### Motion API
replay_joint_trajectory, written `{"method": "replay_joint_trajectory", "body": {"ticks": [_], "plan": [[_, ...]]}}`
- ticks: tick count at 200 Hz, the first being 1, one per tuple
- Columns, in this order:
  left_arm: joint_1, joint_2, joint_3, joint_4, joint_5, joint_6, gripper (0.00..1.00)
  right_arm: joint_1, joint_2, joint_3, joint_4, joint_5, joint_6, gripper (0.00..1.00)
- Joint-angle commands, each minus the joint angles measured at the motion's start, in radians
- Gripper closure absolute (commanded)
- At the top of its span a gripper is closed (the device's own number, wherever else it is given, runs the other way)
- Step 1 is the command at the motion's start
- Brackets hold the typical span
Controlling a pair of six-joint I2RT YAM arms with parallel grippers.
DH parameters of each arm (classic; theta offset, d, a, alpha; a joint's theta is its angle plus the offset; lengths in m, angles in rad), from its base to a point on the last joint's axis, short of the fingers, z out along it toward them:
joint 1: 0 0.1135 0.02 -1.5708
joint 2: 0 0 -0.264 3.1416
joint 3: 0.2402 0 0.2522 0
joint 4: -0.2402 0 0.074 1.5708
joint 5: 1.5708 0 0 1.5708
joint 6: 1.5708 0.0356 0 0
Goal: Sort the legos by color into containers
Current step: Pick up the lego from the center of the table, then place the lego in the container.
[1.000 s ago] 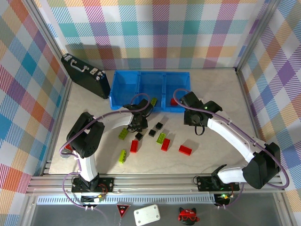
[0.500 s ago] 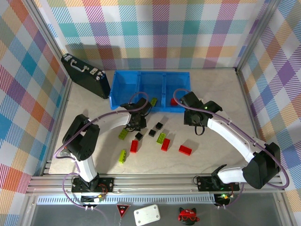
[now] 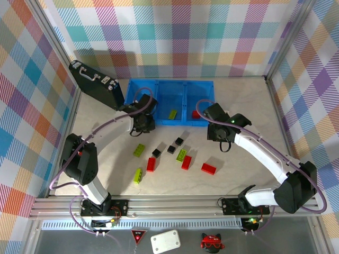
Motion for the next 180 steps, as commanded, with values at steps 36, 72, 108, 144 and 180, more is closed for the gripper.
{"method": "replay_joint_trajectory", "body": {"ticks": [36,72,108,144,180], "plan": [[0.145,0.111,0.221,-0.047,0.015,0.159,0.64,-0.005,-0.055,0.015,-0.044,0.0,0.013,0.5],[0.186,0.244,0.362,-0.032,0.02,0.221,0.64,-0.005,-0.076,-0.007,-0.052,0.013,0.017,0.5],[0.214,0.357,0.449,0.005,0.059,0.227,0.64,-0.005,-0.096,-0.024,-0.059,0.021,0.029,0.5],[0.216,0.477,0.535,-0.001,0.084,0.232,0.64,-0.005,-0.108,-0.038,-0.06,0.02,0.034,0.5],[0.216,0.567,0.594,-0.025,0.078,0.227,0.64,-0.005,-0.117,-0.036,-0.068,0.024,0.035,0.5]]}}
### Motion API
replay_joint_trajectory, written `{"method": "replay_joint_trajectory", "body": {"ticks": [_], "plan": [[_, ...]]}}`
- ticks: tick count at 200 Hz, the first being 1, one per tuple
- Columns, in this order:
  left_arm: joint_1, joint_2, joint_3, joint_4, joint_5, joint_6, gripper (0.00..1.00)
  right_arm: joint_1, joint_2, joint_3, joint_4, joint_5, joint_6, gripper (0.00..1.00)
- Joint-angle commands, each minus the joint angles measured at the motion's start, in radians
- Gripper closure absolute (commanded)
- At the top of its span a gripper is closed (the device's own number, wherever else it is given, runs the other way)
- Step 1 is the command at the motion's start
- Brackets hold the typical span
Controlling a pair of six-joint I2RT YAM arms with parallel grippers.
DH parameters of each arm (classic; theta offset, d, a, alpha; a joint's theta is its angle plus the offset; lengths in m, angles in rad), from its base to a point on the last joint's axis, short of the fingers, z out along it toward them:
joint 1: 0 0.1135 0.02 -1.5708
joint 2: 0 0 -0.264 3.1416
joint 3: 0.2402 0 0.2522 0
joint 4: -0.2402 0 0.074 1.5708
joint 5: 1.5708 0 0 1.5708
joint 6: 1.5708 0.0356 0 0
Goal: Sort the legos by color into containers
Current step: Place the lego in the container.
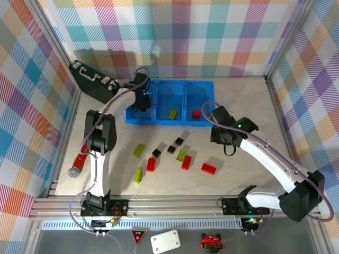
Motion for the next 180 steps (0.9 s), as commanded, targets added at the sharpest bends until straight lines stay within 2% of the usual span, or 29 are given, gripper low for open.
{"method": "replay_joint_trajectory", "body": {"ticks": [1,53,103,180], "plan": [[0.008,0.046,0.051,-0.027,0.008,0.012,0.64,-0.005,-0.026,-0.007,-0.028,0.018,0.015,0.5],[0.013,0.066,0.059,-0.035,0.008,0.014,0.61,-0.005,-0.032,-0.004,-0.04,0.013,0.018,0.5],[0.013,0.004,0.061,-0.043,0.013,0.012,0.54,-0.005,-0.035,0.006,-0.046,0.009,0.018,0.5],[0.013,-0.119,0.042,-0.088,0.027,0.014,0.54,-0.005,-0.032,-0.001,-0.039,-0.042,-0.022,0.5]]}}
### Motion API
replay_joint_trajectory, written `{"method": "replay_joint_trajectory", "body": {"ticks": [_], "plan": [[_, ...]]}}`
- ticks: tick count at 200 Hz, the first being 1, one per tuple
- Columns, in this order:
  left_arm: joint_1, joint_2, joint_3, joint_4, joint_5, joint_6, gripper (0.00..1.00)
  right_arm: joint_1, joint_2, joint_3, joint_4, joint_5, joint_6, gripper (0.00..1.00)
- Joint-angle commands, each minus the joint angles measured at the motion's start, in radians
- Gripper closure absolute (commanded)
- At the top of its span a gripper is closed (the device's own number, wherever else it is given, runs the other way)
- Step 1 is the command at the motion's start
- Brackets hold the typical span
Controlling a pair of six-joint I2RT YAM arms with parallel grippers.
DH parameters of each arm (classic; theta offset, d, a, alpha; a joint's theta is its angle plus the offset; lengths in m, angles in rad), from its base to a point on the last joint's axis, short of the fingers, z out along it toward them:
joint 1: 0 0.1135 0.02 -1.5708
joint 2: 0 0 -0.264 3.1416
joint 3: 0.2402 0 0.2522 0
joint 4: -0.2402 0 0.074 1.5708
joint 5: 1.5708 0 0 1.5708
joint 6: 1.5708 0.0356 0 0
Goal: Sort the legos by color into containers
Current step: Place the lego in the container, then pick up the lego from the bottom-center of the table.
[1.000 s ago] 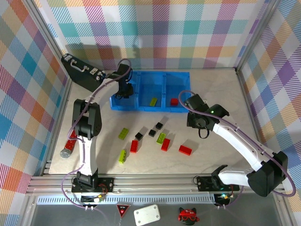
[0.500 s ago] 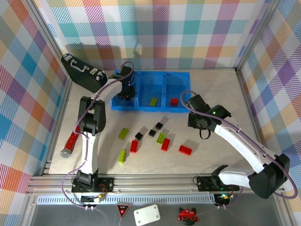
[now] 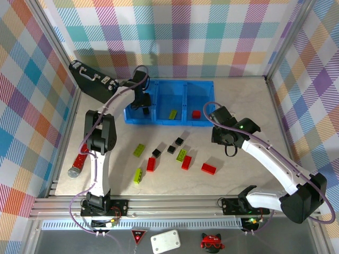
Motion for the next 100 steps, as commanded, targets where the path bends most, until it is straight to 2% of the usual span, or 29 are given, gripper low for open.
{"method": "replay_joint_trajectory", "body": {"ticks": [1,42,100], "plan": [[0.007,-0.093,0.005,-0.048,0.015,0.012,0.54,-0.005,-0.013,-0.002,-0.022,-0.039,-0.027,0.49],[0.007,-0.187,-0.073,-0.066,0.031,0.009,0.54,-0.005,-0.024,-0.017,0.006,-0.082,-0.054,0.49],[0.006,-0.389,-0.316,-0.036,0.078,-0.016,0.54,-0.004,-0.011,-0.068,0.029,-0.129,-0.062,0.48]]}}
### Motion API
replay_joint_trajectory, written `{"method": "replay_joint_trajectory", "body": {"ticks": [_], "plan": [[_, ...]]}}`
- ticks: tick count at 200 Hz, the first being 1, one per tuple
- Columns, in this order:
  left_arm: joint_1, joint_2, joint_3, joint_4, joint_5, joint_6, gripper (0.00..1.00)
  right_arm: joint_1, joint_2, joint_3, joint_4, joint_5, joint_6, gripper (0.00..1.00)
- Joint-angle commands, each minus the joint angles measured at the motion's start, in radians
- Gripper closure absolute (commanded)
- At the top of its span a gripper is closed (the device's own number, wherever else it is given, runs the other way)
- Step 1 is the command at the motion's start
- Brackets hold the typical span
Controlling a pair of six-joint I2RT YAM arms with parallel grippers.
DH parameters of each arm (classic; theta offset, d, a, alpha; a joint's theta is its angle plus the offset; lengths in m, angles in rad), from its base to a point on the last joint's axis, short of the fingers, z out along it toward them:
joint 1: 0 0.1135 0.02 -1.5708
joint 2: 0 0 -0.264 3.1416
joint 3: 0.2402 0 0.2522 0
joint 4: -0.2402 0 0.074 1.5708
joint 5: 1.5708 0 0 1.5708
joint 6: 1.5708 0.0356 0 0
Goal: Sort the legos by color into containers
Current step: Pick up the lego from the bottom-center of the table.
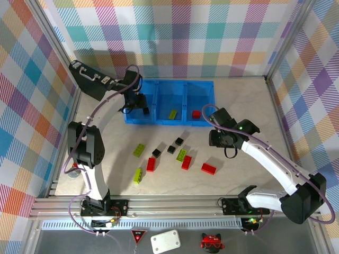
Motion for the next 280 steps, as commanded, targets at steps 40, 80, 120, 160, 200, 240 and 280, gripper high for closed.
{"method": "replay_joint_trajectory", "body": {"ticks": [40,80,120,160,200,240,280], "plan": [[0.003,-0.251,-0.263,0.015,0.049,-0.043,0.54,-0.005,0.001,-0.089,0.038,-0.056,0.008,0.47],[-0.009,-0.404,-0.449,0.034,0.061,-0.072,0.54,-0.003,0.022,-0.129,0.06,-0.092,0.051,0.45],[-0.011,-0.532,-0.57,0.036,0.04,-0.092,0.53,-0.003,0.04,-0.145,0.062,-0.138,0.161,0.42],[-0.011,-0.603,-0.6,0.02,0.022,-0.092,0.53,-0.002,0.043,-0.167,0.042,-0.159,0.312,0.33],[-0.011,-0.63,-0.618,0.026,0.01,-0.09,0.53,0.0,0.043,-0.206,0.038,-0.179,0.424,0.23],[-0.011,-0.633,-0.635,0.04,0.01,-0.091,0.53,0.014,0.058,-0.266,0.083,-0.212,0.496,0.15],[-0.011,-0.633,-0.639,0.037,-0.002,-0.084,0.53,0.05,0.109,-0.28,0.114,-0.218,0.536,0.12]]}}
